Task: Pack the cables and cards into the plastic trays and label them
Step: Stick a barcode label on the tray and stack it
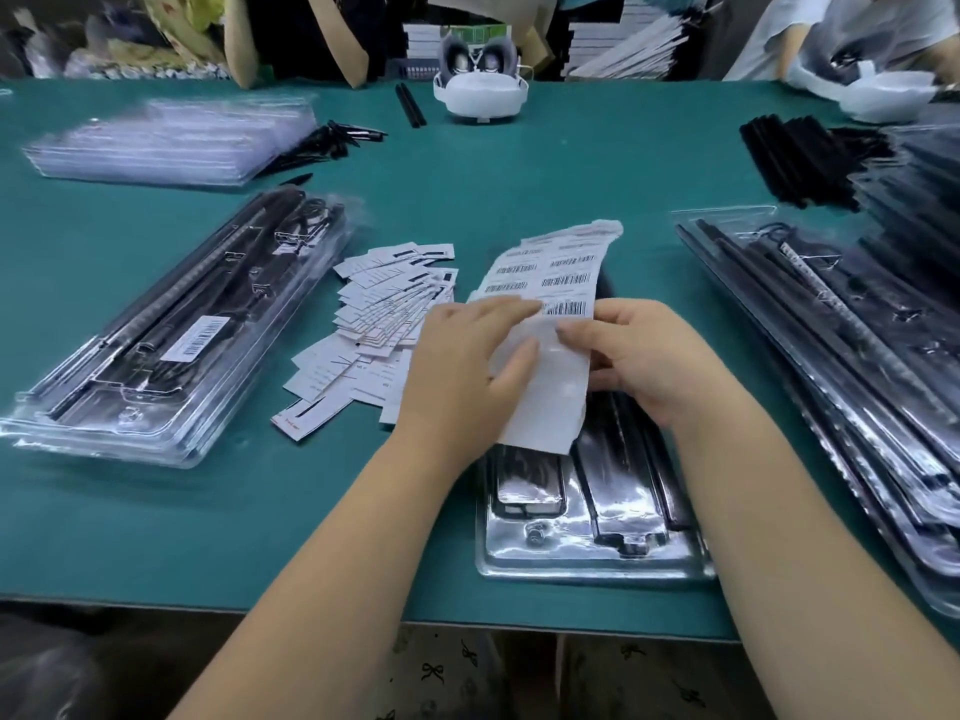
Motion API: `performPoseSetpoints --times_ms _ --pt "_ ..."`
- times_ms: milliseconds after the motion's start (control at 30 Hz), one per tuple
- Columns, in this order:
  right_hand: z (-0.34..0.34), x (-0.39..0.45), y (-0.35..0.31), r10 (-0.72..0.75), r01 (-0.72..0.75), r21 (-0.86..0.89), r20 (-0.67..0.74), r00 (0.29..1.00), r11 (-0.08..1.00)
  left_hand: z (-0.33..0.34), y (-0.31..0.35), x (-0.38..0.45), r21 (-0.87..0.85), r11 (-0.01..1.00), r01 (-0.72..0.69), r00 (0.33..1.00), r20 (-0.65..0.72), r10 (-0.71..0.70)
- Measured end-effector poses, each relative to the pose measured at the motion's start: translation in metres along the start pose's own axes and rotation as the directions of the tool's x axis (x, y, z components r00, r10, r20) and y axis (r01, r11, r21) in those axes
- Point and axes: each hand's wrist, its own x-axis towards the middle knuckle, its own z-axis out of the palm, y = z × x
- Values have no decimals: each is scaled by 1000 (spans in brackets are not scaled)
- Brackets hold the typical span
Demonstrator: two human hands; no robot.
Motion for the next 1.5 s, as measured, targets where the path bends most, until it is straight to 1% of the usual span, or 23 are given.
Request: performPoseSetpoints --times_ms 133,267,333,400,467,533,600,700,767,833,967,1067,1200,1267,1367,1467,1500 --pt "4 -1 0 -6 8 -31 36 999 999 3 -6 -1 -60 996 72 995 72 -68" --pt "7 -7 0 -71 75 -71 52 996 995 1 -10 -2 -83 991 103 994 53 -99" --pt "7 -9 -1 -137 136 -78 1 991 988 0 -11 -3 -92 986 136 990 47 -132" --pt "5 -8 0 -170 165 -62 -91 981 984 -1 -11 -4 -108 982 154 987 51 -150" --pt "5 -6 0 -166 155 -75 -176 970 985 -2 -10 -5 -86 987 135 990 46 -132" --pt "5 -6 2 -165 138 -135 -208 964 981 -3 -9 -4 -73 990 118 993 29 -116" --pt "7 -7 3 -165 136 -189 -151 975 973 -3 -8 -4 -81 990 114 993 19 -112" --pt "11 -11 1 -153 145 -164 -38 988 976 -3 -8 -5 -76 991 111 994 19 -110" --pt "12 -11 0 -145 140 -150 -21 989 979 -2 -8 -5 -73 992 105 994 8 -105" --pt "13 -11 0 -160 150 -202 -30 987 968 -2 -7 -5 -106 988 110 994 -3 -111" --pt "15 -14 -1 -226 216 -307 3 974 927 -2 -6 -4 -145 984 106 992 -48 -114" --pt "17 -16 -2 -253 253 -316 41 966 914 -3 -7 -5 -182 978 97 990 -86 -114" --pt "18 -19 -1 -324 323 -357 59 944 876 -4 -4 -5 -172 983 60 991 -105 -79" --pt "18 -20 -1 -329 331 -351 67 942 876 -4 -3 -5 -234 968 94 986 -115 -124" --pt "18 -19 -1 -319 323 -379 75 945 867 -5 -2 -2 -357 916 183 969 -92 -229" --pt "18 -15 2 -292 275 -425 24 956 863 -5 -3 -1 -402 877 264 937 -110 -332" --pt "18 -13 3 -270 241 -451 -1 963 860 -6 -3 0 -454 847 278 921 -126 -370"
